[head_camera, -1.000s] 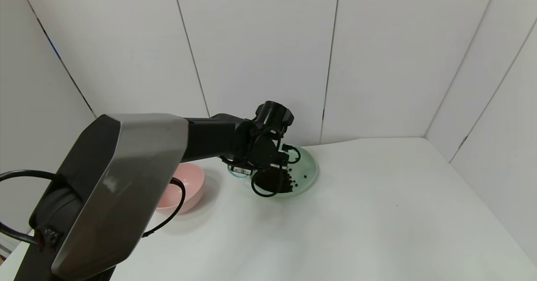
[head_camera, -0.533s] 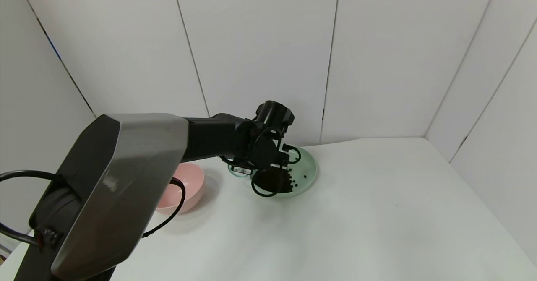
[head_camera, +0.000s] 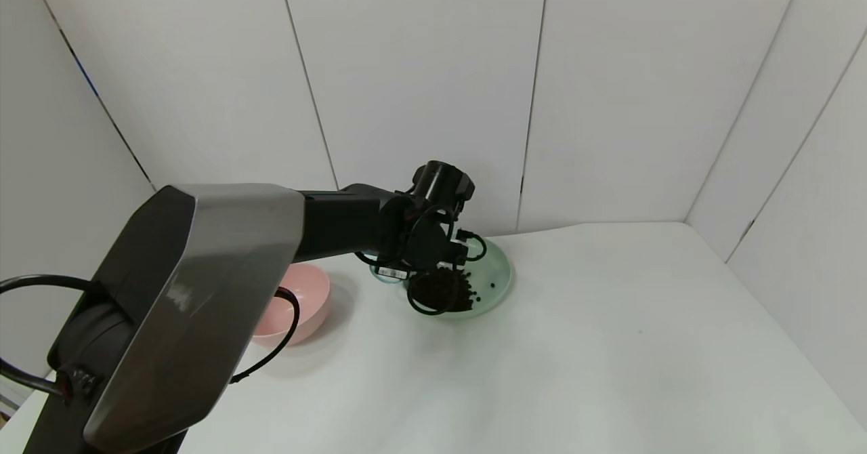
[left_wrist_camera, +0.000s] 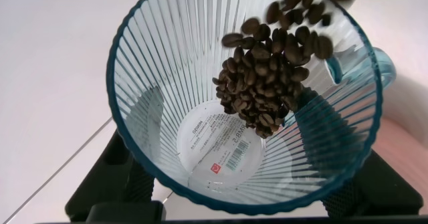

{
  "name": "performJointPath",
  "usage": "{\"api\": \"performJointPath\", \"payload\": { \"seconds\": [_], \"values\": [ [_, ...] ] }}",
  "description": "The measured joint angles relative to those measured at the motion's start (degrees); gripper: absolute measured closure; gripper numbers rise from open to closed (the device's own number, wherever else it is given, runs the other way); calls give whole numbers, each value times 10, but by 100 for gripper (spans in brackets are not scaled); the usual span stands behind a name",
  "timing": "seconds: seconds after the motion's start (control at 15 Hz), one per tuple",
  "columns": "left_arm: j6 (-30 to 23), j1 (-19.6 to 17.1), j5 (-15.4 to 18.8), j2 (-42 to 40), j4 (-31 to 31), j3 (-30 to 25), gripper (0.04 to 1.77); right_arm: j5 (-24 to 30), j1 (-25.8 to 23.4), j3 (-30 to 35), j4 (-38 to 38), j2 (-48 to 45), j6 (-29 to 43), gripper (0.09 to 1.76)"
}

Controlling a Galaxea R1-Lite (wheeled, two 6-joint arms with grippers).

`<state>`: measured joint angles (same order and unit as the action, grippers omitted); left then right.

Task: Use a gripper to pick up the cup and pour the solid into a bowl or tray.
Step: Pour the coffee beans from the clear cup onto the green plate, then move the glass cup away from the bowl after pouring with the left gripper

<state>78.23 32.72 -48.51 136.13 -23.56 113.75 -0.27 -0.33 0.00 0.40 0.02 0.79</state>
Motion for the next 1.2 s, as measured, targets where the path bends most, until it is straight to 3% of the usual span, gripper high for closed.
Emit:
{"api": "performJointPath", "payload": {
  "seconds": [0.47,1.0,1.2],
  "values": [
    [-9,-6,18,-5,36,0,50,0,0,0,0,0,0,14],
    [-144,-24,108,-17,17,-5,50,0,0,0,0,0,0,14],
    [-210,-29,163,-24,-15,-6,50,0,0,0,0,0,0,14]
  ]
}}
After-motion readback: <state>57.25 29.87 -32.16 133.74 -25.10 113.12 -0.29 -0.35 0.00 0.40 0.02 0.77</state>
